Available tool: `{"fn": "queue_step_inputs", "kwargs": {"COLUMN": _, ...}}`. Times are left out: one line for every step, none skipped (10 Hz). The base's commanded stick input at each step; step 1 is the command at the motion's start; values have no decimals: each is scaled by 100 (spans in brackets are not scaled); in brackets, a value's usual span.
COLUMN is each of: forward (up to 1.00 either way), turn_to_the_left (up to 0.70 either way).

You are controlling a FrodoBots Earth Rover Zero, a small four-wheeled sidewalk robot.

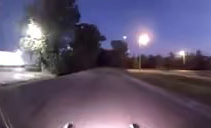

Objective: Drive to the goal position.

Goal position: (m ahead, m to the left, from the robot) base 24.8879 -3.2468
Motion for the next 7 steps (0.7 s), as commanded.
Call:
{"fn": "queue_step_inputs", "kwargs": {"forward": 100, "turn_to_the_left": 0}}
{"fn": "queue_step_inputs", "kwargs": {"forward": 100, "turn_to_the_left": 0}}
{"fn": "queue_step_inputs", "kwargs": {"forward": 100, "turn_to_the_left": 0}}
{"fn": "queue_step_inputs", "kwargs": {"forward": 100, "turn_to_the_left": 0}}
{"fn": "queue_step_inputs", "kwargs": {"forward": 100, "turn_to_the_left": 0}}
{"fn": "queue_step_inputs", "kwargs": {"forward": 100, "turn_to_the_left": 0}}
{"fn": "queue_step_inputs", "kwargs": {"forward": 100, "turn_to_the_left": 0}}
